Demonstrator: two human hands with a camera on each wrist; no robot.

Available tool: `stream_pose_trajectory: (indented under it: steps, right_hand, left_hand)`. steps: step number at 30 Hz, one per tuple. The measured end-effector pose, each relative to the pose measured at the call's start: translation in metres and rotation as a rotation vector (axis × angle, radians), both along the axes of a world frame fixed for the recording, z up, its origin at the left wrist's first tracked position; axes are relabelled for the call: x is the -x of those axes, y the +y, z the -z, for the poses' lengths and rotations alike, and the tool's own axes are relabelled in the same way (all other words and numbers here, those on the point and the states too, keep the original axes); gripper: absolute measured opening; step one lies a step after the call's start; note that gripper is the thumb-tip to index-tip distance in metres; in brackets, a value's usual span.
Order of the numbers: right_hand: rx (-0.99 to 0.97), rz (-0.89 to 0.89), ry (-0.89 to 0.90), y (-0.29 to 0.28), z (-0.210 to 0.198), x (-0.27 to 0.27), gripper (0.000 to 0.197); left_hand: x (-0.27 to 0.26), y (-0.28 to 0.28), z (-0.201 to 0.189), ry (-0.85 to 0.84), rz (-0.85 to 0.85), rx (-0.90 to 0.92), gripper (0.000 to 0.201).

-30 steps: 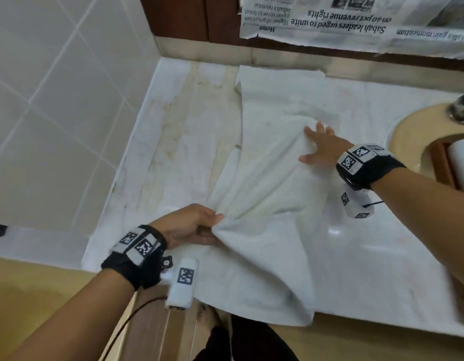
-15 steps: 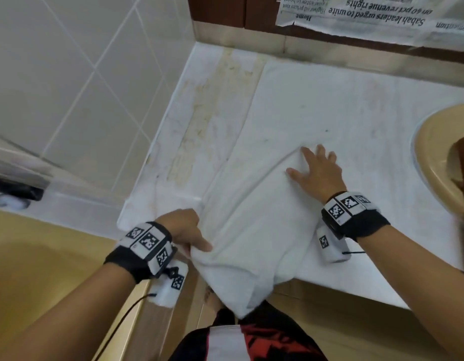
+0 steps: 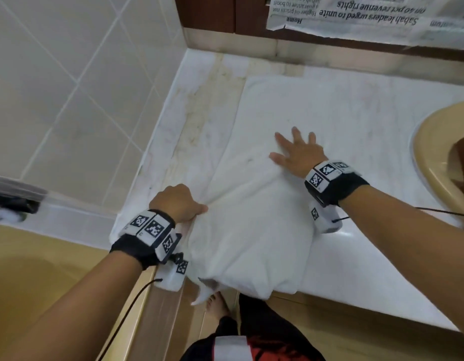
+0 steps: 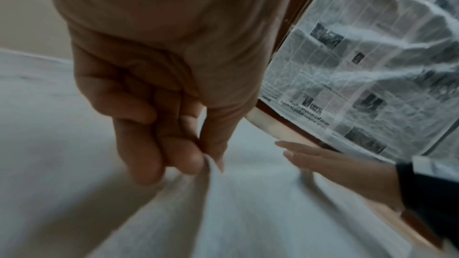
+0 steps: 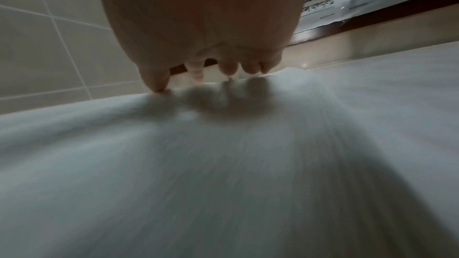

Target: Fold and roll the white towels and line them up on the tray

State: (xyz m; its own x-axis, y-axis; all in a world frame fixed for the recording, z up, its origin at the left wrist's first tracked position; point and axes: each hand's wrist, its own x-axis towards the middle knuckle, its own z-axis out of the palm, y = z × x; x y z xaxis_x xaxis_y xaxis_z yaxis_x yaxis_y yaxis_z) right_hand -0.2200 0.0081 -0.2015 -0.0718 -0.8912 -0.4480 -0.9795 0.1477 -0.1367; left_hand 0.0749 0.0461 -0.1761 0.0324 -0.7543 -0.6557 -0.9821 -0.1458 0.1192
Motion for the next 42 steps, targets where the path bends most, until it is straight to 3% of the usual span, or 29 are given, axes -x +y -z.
stream_pose_trajectory:
  steps: [3, 8, 12, 17, 20, 23, 26, 29, 32, 34, 37, 42]
  right_hand:
    - [-0.078, 0.032, 0.036, -0.020, 0.005, 0.006, 0.072]
    - [-0.097, 0.114, 0.080, -0.049, -0.001, 0.024, 0.072]
    - [-0.109, 0.136, 0.067, -0.072, -0.001, 0.043, 0.072]
    - [-0.148, 0.162, 0.107, -0.092, -0.020, 0.074, 0.071]
    - [-0.047, 0.139, 0.075, -0.075, -0.026, 0.053, 0.070]
    - [-0.072, -0.006, -0.065, -0.036, -0.010, 0.015, 0.078]
    - [-0.092, 0.010, -0.009, -0.013, 0.004, 0.010, 0.072]
    - [-0.059, 0.013, 0.038, -0.020, 0.007, 0.018, 0.072]
    - [-0.054, 0.020, 0.056, -0.040, 0.008, 0.024, 0.072]
    - [-0.067, 0.021, 0.080, -0.055, 0.007, 0.030, 0.071]
    - [-0.081, 0.006, 0.087, -0.077, 0.005, 0.038, 0.072]
    - [-0.068, 0.017, 0.094, -0.094, -0.001, 0.036, 0.069]
  left_hand:
    - [0.013, 0.007, 0.002, 0.038, -0.001, 0.087, 0.044]
    - [0.068, -0.008, 0.008, 0.214, 0.038, 0.435, 0.045]
    - [0.085, -0.026, 0.012, 0.260, 0.015, 0.457, 0.043]
    - [0.069, -0.010, 0.015, 0.227, -0.019, 0.289, 0.029]
    - [0.059, 0.002, 0.013, 0.278, -0.024, 0.219, 0.014]
    - [0.051, 0.018, 0.009, 0.294, 0.010, 0.205, 0.019]
    - [0.045, 0.037, 0.009, 0.311, 0.022, 0.132, 0.025]
    - [0.042, 0.046, 0.006, 0.496, 0.033, -0.052, 0.010]
    - [0.036, 0.044, 0.002, 0.779, -0.170, -0.298, 0.031]
    - [0.027, 0.046, 0.003, 0.877, -0.282, -0.527, 0.039]
    - [0.007, 0.057, 0.007, 0.773, -0.155, -0.717, 0.032]
    - [-0.020, 0.047, -0.003, 0.496, -0.058, -0.645, 0.006]
